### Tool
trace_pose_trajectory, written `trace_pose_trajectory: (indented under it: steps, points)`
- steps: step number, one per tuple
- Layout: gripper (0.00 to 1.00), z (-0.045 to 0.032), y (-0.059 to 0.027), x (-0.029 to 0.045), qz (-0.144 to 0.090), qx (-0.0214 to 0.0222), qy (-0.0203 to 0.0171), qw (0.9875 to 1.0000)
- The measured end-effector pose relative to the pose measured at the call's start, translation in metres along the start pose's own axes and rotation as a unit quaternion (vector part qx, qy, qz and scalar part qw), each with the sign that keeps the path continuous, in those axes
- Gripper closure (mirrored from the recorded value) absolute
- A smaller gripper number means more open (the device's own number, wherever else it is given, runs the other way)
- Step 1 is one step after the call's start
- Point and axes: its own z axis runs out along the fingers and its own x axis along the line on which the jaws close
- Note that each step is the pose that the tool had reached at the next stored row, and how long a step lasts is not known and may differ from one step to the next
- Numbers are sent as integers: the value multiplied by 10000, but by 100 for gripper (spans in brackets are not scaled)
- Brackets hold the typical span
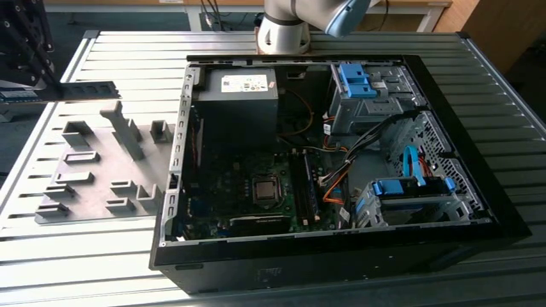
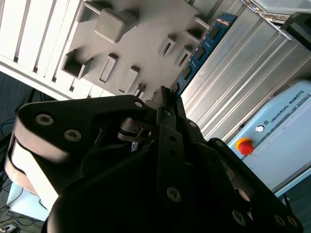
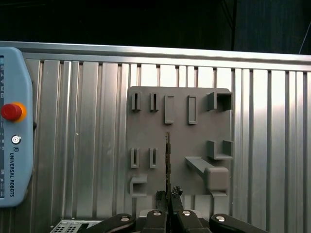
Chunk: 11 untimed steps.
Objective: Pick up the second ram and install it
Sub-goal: 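Pick up the second ram and move it above second insertion slot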
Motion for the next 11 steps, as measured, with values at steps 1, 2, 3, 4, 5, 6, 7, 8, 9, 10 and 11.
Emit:
trace_pose_trajectory:
  steps: [1,2,3,4,5,6,7,8,9,10,11]
  points:
    - [86,0,-6,0,0,1,0,10000]
    - [86,0,-12,0,0,0,0,10000]
    - [86,0,-18,1,0,1,0,10000]
    - [86,0,-24,1,0,0,0,10000]
    - [86,-1,-31,1,0,0,0,10000]
    - [86,-1,-37,1,0,0,1,10000]
    - [86,-1,-43,1,0,1,0,10000]
    - [86,-1,-49,1,0,0,0,10000]
    - [86,-1,-55,1,0,0,0,10000]
    - [86,-1,-61,1,0,0,0,10000]
    - [86,-2,-68,1,0,0,0,10000]
